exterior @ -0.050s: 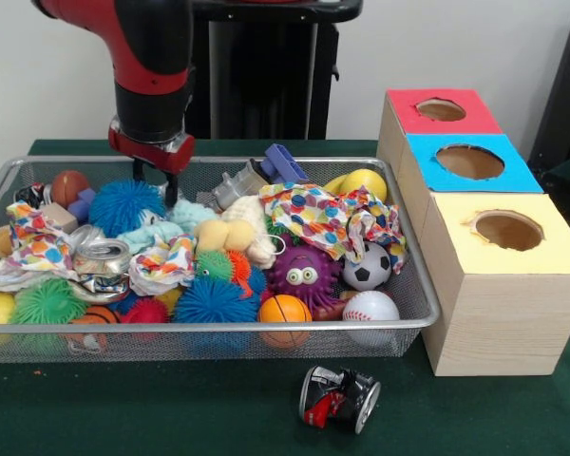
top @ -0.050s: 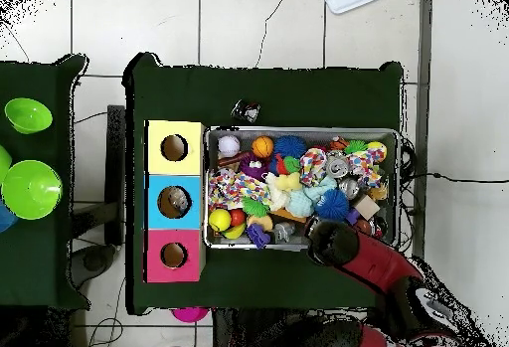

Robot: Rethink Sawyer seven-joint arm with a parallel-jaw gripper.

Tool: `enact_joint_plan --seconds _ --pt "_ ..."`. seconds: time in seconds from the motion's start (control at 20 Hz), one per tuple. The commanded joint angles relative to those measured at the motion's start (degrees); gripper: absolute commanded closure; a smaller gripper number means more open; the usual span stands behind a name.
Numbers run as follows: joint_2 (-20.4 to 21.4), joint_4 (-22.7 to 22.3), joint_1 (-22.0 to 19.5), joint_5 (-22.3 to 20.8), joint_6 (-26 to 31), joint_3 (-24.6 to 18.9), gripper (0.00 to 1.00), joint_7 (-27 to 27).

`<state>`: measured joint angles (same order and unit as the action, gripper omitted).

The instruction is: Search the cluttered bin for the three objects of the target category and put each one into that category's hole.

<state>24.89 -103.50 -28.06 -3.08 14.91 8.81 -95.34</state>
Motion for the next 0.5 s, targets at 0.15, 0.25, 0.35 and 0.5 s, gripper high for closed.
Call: enact_joint_plan --seconds 0.15,0.25,0.35,0.5 --pt "-6.7 -0.6 -1.8 -3.3 0.7 -7.2 1.0 -2.8" --pt "-6.3 -0.6 -1.6 -3.3 1.7 -6.9 1.0 -3.0" --pt "-5.9 -0.6 -1.4 -3.1 3.0 -6.8 1.0 -3.1" --pt "-5.4 -0.6 -1.2 -2.9 4.3 -6.7 1.0 -3.0"
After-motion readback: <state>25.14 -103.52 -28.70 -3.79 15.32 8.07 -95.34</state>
